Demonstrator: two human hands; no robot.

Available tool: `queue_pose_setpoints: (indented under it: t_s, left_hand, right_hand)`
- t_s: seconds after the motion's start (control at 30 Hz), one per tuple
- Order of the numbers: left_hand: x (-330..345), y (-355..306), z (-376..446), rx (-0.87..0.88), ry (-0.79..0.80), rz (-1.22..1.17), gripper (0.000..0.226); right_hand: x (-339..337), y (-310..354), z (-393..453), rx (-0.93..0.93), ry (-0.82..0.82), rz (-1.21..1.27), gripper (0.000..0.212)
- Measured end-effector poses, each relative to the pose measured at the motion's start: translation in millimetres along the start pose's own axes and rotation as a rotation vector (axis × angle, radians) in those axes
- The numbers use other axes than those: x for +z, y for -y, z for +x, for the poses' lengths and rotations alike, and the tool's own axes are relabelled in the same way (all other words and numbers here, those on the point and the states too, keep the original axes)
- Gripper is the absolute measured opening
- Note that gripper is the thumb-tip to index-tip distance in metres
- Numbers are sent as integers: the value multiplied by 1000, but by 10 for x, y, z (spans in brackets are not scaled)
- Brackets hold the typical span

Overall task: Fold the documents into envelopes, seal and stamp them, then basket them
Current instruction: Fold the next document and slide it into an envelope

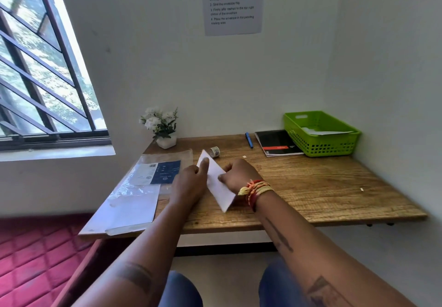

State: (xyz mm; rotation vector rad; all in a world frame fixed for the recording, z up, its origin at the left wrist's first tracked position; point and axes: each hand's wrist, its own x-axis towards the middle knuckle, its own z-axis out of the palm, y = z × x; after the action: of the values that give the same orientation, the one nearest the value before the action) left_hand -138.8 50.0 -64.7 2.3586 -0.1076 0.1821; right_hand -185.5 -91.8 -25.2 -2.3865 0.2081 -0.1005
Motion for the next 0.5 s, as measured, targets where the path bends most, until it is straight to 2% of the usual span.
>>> queue_pose_setpoints:
  t_s: [0.03, 0.07, 0.13, 0.17, 0.23, 0.3, 0.4, 0.5]
  left_hand:
    - [-51, -74, -12, -67, 48, -183, 84]
    - [-91, -158, -26, -144, 100, -405, 80]
    - [-153, -299, -93, -287, 184, -787, 52]
    - [-173, -345, -129, -307, 187, -848, 37]
    - [-180, -373, -182, -331, 152, -854, 20]
    - [-162, -337, -220, -375, 138, -930, 9]
    - [-115, -264, -257, -419, 166, -909, 8]
    - [-62, -188, -239, -348, 80, -544, 11]
  right_hand:
    - [-22, 22, -49, -56, -4, 97, 23]
    - [-43, 51, -106, -116, 17, 171, 25]
    - [-59, 94, -198, -203, 65, 252, 34]
    - [-60, 90, -219, -213, 53, 291, 36]
    - [-70, 33, -188, -195, -83, 357, 33]
    - [-86, -83, -97, -138, -219, 298, 34]
    - [-63, -219, 23, -16, -115, 246, 50]
    - [72, -270, 99, -25, -56, 111, 43]
